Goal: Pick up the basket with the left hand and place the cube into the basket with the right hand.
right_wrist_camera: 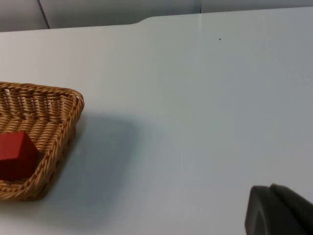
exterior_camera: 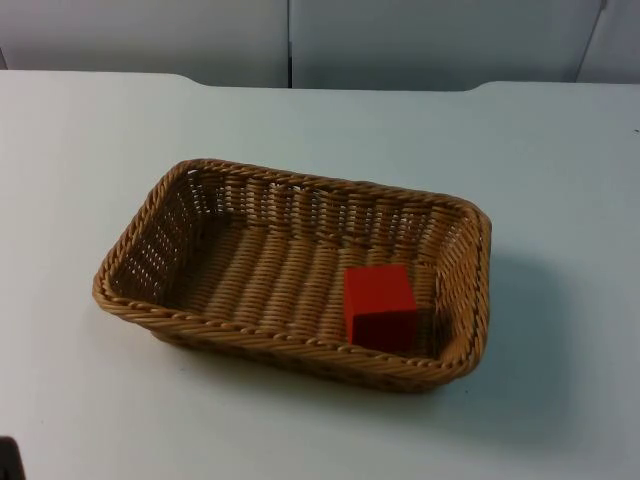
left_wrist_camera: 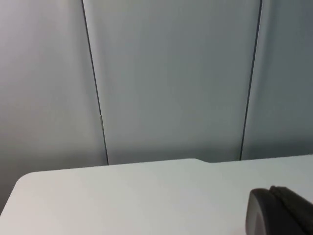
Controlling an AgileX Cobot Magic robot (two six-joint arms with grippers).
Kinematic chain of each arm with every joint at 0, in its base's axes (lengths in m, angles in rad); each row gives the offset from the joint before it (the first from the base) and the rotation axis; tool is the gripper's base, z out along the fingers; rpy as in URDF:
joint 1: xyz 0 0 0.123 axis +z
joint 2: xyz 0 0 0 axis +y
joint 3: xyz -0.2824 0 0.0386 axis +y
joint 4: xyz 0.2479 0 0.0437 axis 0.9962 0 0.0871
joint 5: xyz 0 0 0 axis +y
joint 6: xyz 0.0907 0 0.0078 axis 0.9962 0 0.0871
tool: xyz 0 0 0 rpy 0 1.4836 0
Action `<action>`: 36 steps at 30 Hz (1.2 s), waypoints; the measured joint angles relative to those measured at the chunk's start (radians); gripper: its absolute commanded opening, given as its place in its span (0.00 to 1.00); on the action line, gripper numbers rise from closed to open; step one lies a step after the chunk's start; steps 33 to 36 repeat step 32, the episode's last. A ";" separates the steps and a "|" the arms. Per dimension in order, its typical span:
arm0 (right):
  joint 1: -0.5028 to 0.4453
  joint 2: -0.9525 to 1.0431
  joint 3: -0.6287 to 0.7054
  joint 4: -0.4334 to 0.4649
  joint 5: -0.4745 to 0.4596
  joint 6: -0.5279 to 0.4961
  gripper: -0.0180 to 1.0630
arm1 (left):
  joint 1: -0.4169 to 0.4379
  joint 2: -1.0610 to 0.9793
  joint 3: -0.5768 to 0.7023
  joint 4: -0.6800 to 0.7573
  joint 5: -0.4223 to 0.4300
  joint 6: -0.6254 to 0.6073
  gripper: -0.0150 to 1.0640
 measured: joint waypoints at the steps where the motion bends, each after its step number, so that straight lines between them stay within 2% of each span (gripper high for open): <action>1: 0.000 0.000 0.000 0.000 0.000 0.000 0.01 | 0.000 -0.058 0.019 0.000 0.019 -0.010 0.01; 3: 0.000 0.000 0.000 0.000 0.000 0.000 0.01 | 0.000 -0.172 0.041 0.002 0.106 -0.024 0.01; 5: 0.000 0.000 0.000 0.000 0.000 0.000 0.01 | 0.000 -0.198 0.045 0.007 0.124 -0.026 0.01; 8: 0.000 0.000 0.000 0.000 0.000 0.000 0.01 | 0.000 -0.243 0.055 0.045 0.240 -0.040 0.01; 12: 0.000 0.000 0.000 0.000 0.000 0.000 0.01 | 0.000 -0.243 0.083 0.050 0.294 -0.046 0.01; 24: 0.000 0.000 0.000 0.000 0.000 0.006 0.01 | 0.000 -0.243 0.207 0.046 0.301 -0.047 0.01; 36: 0.000 0.000 0.000 0.000 0.000 0.008 0.01 | 0.000 -0.243 0.227 0.044 0.306 -0.047 0.01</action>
